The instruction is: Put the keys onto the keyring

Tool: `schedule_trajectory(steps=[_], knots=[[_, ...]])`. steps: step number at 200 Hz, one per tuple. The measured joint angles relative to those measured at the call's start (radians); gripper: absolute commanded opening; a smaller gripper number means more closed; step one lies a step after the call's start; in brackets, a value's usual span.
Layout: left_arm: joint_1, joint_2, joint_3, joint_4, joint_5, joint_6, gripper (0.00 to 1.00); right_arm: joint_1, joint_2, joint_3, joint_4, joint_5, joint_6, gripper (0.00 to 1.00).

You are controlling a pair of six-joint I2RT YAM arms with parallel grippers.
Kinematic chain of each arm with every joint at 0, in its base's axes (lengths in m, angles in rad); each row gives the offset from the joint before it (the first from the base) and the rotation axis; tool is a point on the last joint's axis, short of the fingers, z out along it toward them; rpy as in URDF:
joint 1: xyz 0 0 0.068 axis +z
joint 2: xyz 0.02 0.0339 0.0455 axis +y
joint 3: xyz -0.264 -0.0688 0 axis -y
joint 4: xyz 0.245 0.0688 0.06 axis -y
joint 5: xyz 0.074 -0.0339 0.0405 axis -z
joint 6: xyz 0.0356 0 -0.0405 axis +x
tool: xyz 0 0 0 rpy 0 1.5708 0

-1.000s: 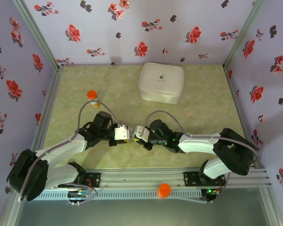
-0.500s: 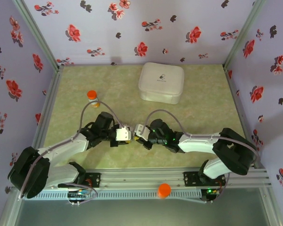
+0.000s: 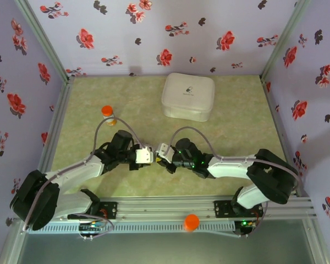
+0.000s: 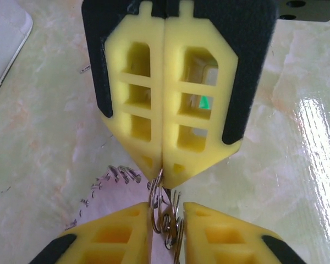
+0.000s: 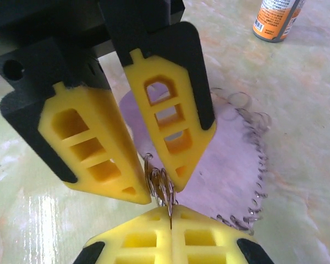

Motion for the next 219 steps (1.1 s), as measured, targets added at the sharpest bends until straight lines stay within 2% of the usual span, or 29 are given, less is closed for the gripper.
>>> schedule_trajectory(steps=[29, 40, 66, 82, 114, 125, 151, 187, 219], knots=[[0.0, -0.002, 0.0, 0.0, -0.01, 0.003, 0.0, -0.001, 0.0, -0.005, 0.002, -0.004, 0.003, 0.0], [0.0, -0.007, 0.0, -0.003, -0.01, 0.002, 0.0, -0.001, 0.0, -0.01, 0.008, -0.003, 0.003, 0.0], [-0.002, -0.025, 0.0, -0.01, -0.004, 0.0, 0.0, -0.004, -0.014, -0.032, 0.034, -0.002, 0.004, 0.16], [-0.004, -0.044, 0.0, -0.008, 0.0, 0.0, 0.0, -0.009, -0.035, -0.047, 0.038, -0.003, 0.003, 0.2], [-0.004, -0.067, -0.012, 0.024, -0.001, 0.0, 0.0, -0.016, -0.092, -0.084, 0.023, 0.0, 0.002, 0.36], [-0.005, -0.068, -0.018, 0.034, -0.001, -0.001, 0.0, -0.019, -0.124, -0.095, 0.012, 0.002, -0.003, 0.38], [-0.006, -0.072, -0.036, 0.072, 0.0, -0.015, 0.0, -0.021, -0.217, -0.111, -0.031, 0.009, -0.004, 0.33], [-0.006, -0.098, -0.07, 0.141, 0.022, -0.088, 0.0, -0.021, -0.358, -0.12, -0.096, -0.01, -0.022, 0.11], [-0.006, -0.127, -0.112, 0.231, 0.053, -0.174, 0.0, -0.021, -0.375, -0.12, -0.116, -0.033, -0.047, 0.08]])
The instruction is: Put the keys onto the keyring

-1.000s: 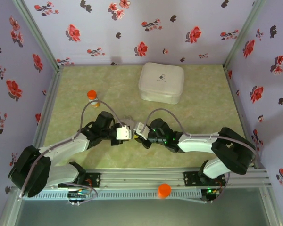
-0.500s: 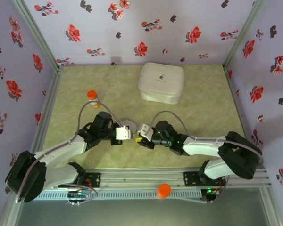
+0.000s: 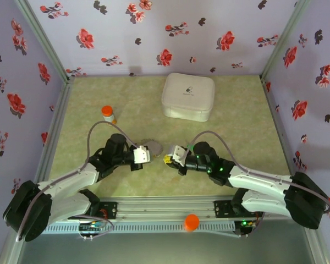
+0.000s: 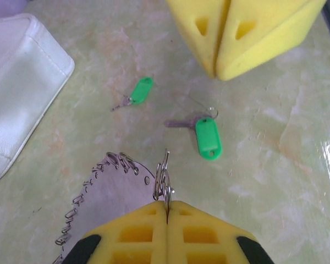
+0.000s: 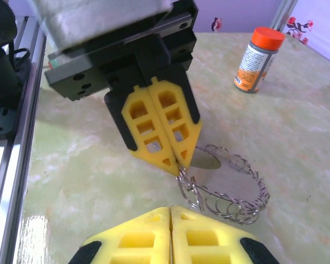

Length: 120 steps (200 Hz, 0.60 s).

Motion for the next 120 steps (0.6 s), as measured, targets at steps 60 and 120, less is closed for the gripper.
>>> schedule_trajectory(steps=[60, 120], knots=[[0.0, -0.019, -0.019, 0.067, 0.035, -0.069, 0.0, 0.0, 0.159, 0.001, 0.044, -0.006, -0.003, 0.18], [-0.003, -0.053, -0.031, 0.069, 0.071, -0.074, 0.0, 0.0, 0.168, 0.002, 0.118, -0.003, -0.003, 0.2]])
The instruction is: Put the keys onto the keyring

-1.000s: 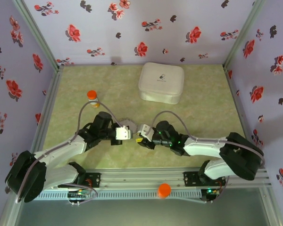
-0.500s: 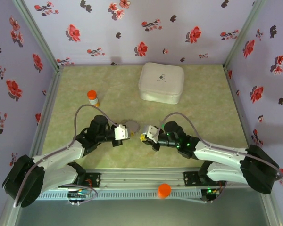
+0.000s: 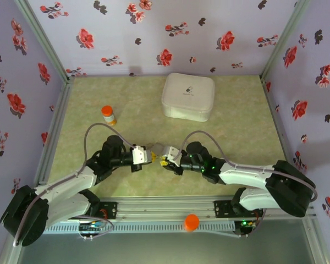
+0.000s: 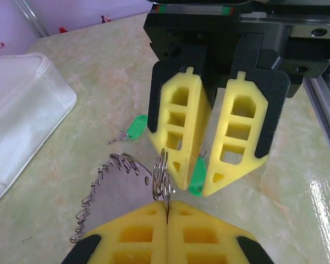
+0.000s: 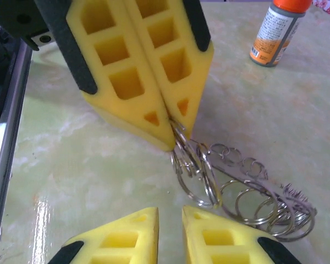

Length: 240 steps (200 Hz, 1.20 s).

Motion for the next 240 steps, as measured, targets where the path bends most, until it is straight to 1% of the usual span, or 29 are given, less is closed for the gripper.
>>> schedule_trajectory(steps=[55, 133, 240], knots=[[-0.006, -0.004, -0.005, 0.001, 0.008, 0.004, 0.0, 0.0, -0.045, 0.0, 0.014, 0.025, -0.001, 0.21], [-0.008, -0.012, -0.013, 0.0, 0.014, 0.034, 0.0, 0.0, -0.09, 0.011, -0.042, 0.012, -0.026, 0.2], [-0.008, -0.012, -0.013, -0.004, 0.014, 0.034, 0.0, 0.0, -0.037, 0.068, -0.068, -0.031, -0.054, 0.18]])
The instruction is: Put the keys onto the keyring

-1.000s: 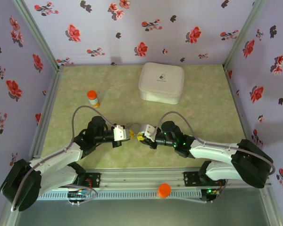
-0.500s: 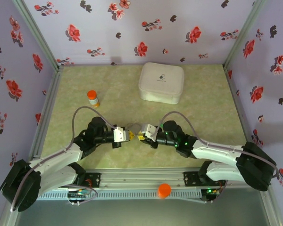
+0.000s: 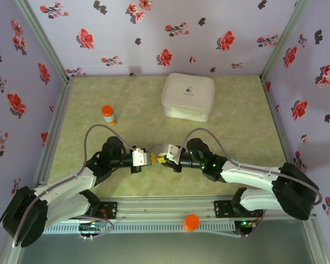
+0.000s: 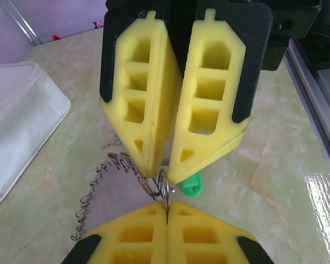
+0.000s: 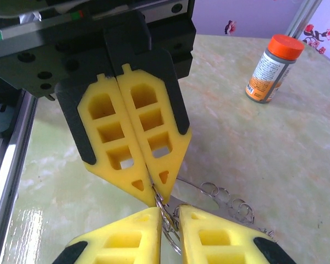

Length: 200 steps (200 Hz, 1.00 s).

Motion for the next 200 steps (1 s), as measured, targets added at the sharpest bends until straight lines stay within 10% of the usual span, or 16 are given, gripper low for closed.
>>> schedule_trajectory(steps=[200], knots=[[0.0, 0.0, 0.0, -0.037, -0.02, 0.0, 0.0, 0.0, 0.052, 0.075, -0.132, -0.018, -0.111, 0.09]])
